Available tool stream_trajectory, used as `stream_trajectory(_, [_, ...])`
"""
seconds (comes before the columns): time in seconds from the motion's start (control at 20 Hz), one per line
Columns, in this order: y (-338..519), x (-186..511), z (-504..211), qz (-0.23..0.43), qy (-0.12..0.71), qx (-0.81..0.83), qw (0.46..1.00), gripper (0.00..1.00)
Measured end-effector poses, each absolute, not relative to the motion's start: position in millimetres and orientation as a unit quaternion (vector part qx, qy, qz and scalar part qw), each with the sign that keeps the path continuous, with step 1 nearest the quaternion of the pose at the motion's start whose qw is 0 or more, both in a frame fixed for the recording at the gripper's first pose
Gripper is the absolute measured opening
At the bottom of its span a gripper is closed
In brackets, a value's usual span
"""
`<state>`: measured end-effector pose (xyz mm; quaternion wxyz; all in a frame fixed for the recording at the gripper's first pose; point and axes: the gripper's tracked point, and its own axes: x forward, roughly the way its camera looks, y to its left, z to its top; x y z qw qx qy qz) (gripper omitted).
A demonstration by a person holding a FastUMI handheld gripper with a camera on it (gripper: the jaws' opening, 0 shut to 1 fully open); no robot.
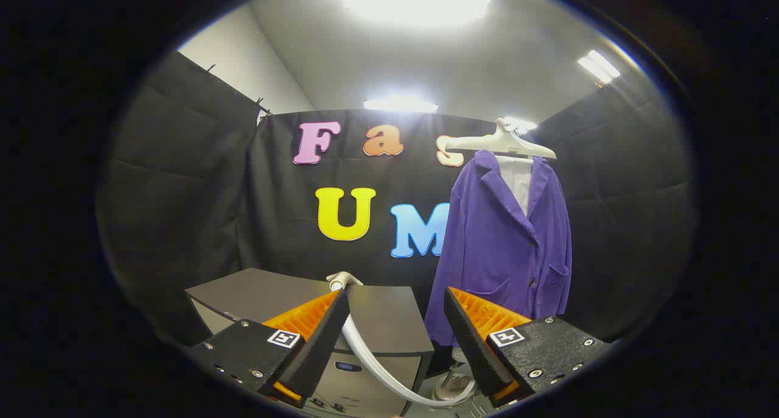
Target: Iron the clothes twice with a garment steamer, once on the left side and once on the right side.
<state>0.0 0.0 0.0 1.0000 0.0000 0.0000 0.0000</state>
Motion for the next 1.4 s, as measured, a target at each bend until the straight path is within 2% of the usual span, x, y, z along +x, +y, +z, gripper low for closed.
stream_trajectory(0.65, [-28,-13,-21,-0.002,0.024,0.006,1.000,0.96])
stream_trajectory(1.4, [-60,-50,10,0.115,0.010,-0.015,0.993,0.96])
